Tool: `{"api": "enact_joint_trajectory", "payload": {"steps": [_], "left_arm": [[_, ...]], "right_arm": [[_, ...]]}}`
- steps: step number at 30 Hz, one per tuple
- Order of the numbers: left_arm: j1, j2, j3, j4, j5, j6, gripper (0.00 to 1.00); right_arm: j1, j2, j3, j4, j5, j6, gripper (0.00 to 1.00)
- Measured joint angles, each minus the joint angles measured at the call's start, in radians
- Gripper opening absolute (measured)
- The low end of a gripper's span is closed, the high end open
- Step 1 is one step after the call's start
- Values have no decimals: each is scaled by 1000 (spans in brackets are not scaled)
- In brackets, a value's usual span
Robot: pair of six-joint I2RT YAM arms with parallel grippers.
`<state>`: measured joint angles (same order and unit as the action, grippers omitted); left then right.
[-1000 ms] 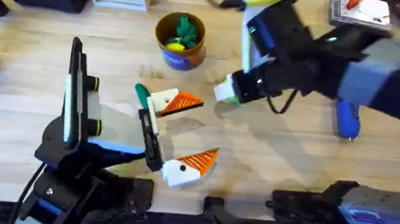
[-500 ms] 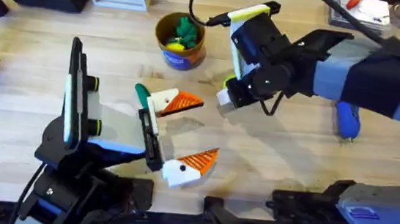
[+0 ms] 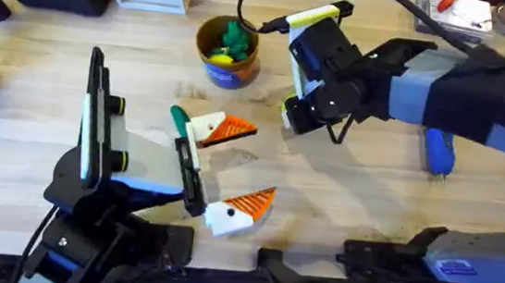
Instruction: Pick up the gripper from the table and insert it into the empty holder that is missing its gripper. Then pick up a screw, insert it into the mounting hole, and use the screwdriver to tighten it. Finally, clean up the table by picking up the vegetable and placing it into the bucket.
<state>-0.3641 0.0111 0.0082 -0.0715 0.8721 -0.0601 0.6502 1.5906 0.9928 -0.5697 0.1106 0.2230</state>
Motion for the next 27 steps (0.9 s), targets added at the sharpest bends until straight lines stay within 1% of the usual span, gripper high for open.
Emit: {"api": "enact_joint_trajectory", "payload": {"steps": [1,3,16,20,22,24,27], "left_arm": [[0,0,0,0,0,0,985],[0,0,0,0,0,0,985],[0,0,0,0,0,0,985],[0,0,0,0,0,0,985],[0,0,0,0,0,0,985],[0,0,0,0,0,0,985],[0,0,0,0,0,0,985]], "right_arm": [[0,0,0,1,3,0,21],[0,0,0,1,5,0,9],[0,0,1,0,5,-8,8],[0,0,14,-35,4,-35,8],[0,-1,38,-79,2,-54,8],[0,-5,87,-146,1,-75,8],[0,-12,194,-257,0,-113,8]]}}
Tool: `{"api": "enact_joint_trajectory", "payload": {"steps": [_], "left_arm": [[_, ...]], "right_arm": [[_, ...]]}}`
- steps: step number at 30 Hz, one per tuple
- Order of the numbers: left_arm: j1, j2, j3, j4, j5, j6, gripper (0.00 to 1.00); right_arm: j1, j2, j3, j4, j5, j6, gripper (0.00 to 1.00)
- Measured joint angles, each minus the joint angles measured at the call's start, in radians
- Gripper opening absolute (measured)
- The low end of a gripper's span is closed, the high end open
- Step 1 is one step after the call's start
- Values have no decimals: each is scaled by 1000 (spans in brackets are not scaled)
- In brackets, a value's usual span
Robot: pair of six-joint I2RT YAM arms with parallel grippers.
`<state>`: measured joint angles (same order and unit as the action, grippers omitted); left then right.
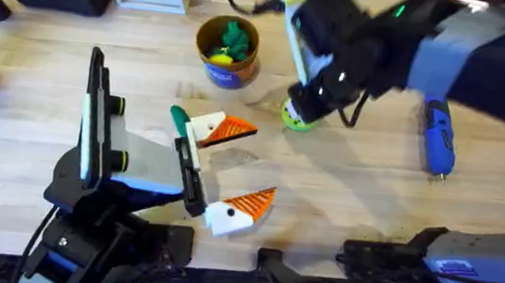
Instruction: Pick up the gripper from the table and insert it into the empty holder that is missing its gripper. Then pick up a screw, insert it into the mounting hole, and use the screwdriver to tighten it. Finally, clean up the table by picking up the vegetable and placing it into the bucket.
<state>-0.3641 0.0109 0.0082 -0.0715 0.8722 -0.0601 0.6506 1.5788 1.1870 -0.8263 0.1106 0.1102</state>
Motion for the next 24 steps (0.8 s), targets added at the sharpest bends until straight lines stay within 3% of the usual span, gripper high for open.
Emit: {"api": "enact_joint_trajectory", "payload": {"steps": [5,13,18,24], "left_arm": [[0,0,0,0,0,0,985],[0,0,0,0,0,0,985],[0,0,0,0,0,0,985],[0,0,0,0,0,0,985]], "right_arm": [[0,-7,211,-144,-38,-83,8],[9,-12,499,-275,-260,-165,7],[81,-21,587,-281,-340,-172,7],[159,-24,598,-305,-372,-173,7]]}}
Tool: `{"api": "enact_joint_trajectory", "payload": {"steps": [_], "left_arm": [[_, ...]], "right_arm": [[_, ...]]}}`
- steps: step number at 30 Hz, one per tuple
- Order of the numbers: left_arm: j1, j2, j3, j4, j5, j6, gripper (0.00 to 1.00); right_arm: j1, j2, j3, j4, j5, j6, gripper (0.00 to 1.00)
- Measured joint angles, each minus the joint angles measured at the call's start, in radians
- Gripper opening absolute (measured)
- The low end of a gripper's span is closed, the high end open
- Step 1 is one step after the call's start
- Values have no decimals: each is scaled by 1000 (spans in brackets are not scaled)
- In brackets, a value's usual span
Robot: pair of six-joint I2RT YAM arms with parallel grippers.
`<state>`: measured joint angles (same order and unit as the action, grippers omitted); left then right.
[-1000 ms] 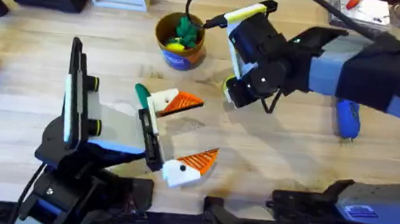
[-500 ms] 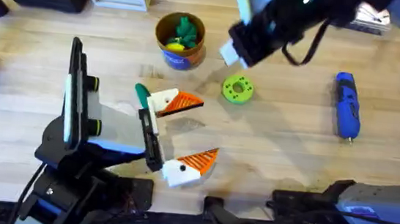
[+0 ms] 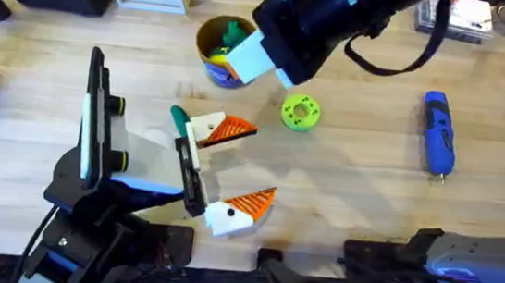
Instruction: Pick up the gripper from the table and insert it into the empty holder that is missing its gripper. Then pick up a screw, insert it into the mounting hole, and use the screwdriver to tighten it. Finally, clean up the table by picking up the vegetable and placing it into the bucket.
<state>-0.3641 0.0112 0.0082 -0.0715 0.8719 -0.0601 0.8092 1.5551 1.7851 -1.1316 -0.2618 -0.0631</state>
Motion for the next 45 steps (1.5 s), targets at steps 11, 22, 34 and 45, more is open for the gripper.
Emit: {"api": "enact_joint_trajectory", "payload": {"steps": [11,22,34,45], "left_arm": [[0,0,0,0,0,0,985],[0,0,0,0,0,0,985],[0,0,0,0,0,0,985],[0,1,0,-1,4,-5,985]], "right_arm": [[81,38,0,-12,-4,3,7],[131,142,0,-52,-9,3,7],[133,151,0,-50,38,-2,7],[159,161,1,-42,48,-12,7]]}}
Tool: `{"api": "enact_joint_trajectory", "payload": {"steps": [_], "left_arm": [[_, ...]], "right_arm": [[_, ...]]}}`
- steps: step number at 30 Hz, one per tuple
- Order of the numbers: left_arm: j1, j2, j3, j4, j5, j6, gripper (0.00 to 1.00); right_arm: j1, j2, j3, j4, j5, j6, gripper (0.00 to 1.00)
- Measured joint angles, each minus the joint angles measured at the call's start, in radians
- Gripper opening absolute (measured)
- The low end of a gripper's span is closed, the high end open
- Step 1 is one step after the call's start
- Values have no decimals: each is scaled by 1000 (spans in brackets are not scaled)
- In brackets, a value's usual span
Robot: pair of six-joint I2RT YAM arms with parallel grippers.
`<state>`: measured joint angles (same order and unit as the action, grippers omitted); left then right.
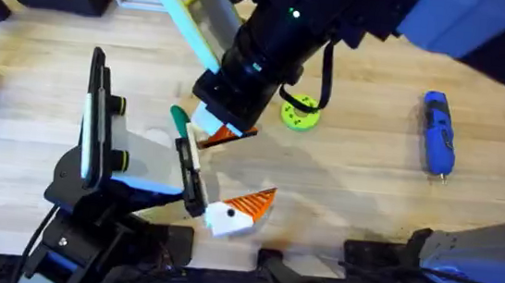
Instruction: Pick up the gripper from the table and insert it into the empty holder that is missing its gripper. Then pick up a screw, insert it into the mounting hole, and use the screwdriver to tighten it. Finally, clean up the table by picking up the vegetable and placing it into the bucket.
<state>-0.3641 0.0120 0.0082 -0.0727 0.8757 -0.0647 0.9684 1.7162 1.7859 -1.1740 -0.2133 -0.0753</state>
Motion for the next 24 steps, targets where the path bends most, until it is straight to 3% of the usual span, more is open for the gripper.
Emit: {"api": "enact_joint_trajectory", "payload": {"steps": [24], "left_arm": [[0,0,0,0,1,-1,986]], "right_arm": [[24,7,1,2,69,0,7]]}}
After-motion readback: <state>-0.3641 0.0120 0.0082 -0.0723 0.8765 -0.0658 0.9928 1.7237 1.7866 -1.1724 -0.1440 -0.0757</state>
